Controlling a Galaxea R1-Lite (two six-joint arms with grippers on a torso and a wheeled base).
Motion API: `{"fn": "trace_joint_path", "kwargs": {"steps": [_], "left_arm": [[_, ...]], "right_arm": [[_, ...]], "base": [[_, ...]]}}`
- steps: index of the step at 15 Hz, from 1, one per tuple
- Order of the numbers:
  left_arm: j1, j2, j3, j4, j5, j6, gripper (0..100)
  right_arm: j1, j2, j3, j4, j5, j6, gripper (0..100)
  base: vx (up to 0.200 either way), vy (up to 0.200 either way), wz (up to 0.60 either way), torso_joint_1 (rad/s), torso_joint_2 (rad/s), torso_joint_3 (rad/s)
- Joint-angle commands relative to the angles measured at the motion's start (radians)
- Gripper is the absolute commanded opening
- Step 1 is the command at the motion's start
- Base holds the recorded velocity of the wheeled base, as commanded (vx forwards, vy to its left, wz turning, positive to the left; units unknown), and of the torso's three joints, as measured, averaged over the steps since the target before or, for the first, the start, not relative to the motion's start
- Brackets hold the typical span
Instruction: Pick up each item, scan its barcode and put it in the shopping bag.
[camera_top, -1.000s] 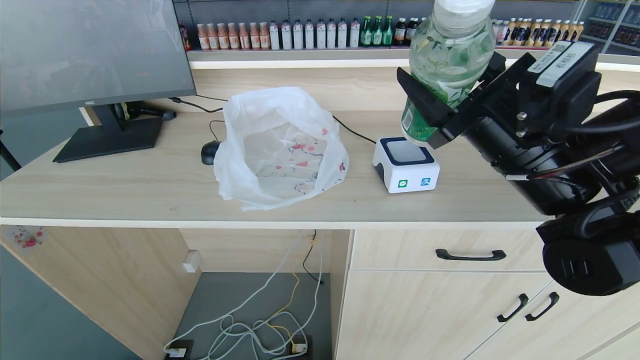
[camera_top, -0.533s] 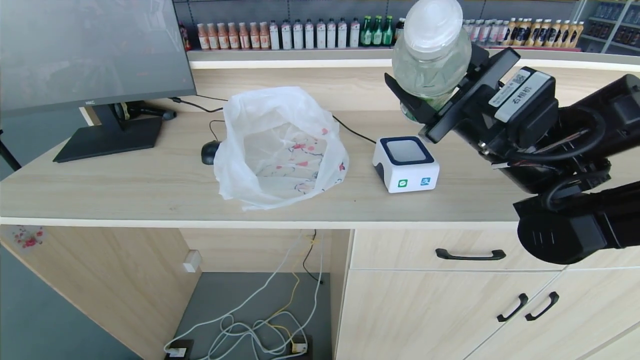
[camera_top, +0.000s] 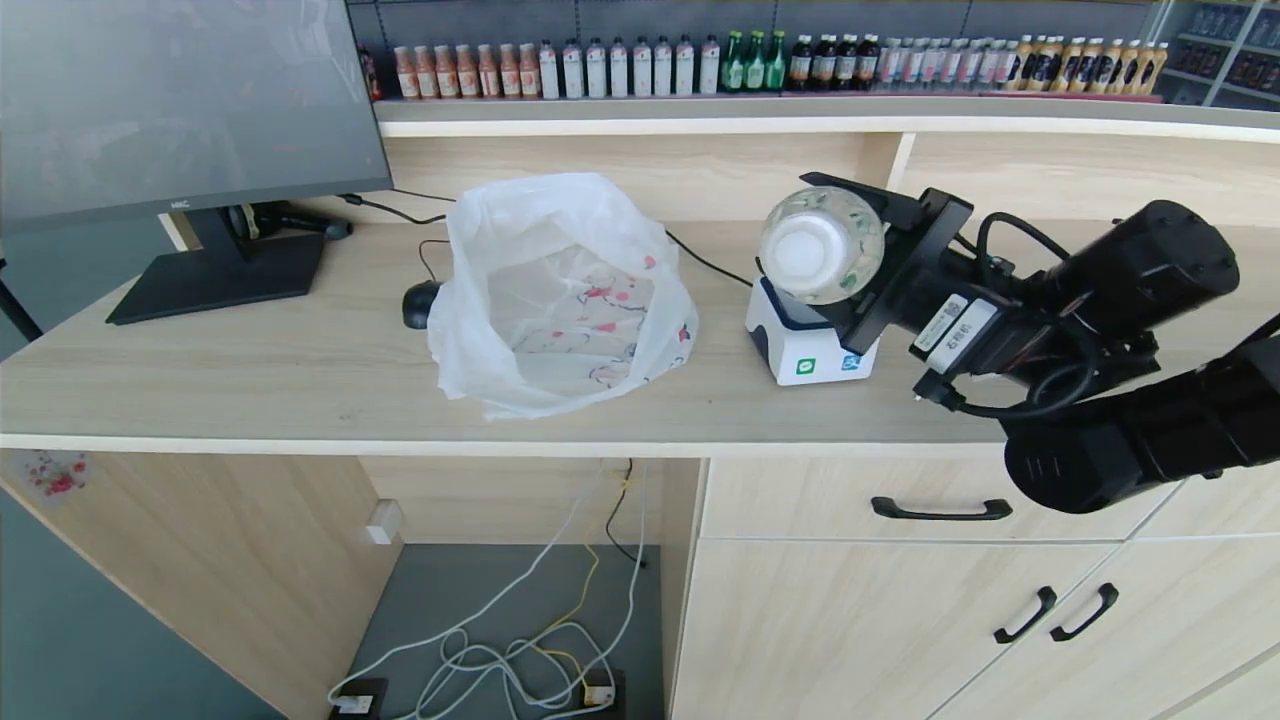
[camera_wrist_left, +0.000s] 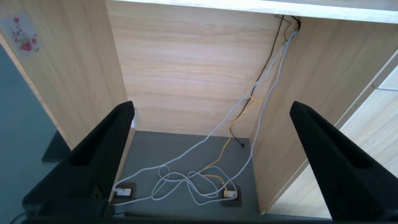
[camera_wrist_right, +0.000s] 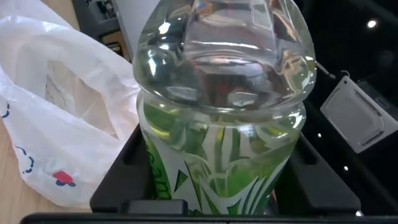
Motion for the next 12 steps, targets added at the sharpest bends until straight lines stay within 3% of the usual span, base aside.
{"fn": "trace_joint_path", "kwargs": {"steps": [1,12], "left_arm": [[0.0,0.0,0.0,0.0,0.0,0.0,100],[0.0,0.0,0.0,0.0,0.0,0.0,100]], "right_arm": [[-0.004,0.037,0.0,-0.001,0.02,-0.023,0],[-0.037,0.095,-0.028,-0.001,0.056,-0.063,0]], "base": [[0.0,0.0,0.0,0.0,0.0,0.0],[0.0,0.0,0.0,0.0,0.0,0.0]]}}
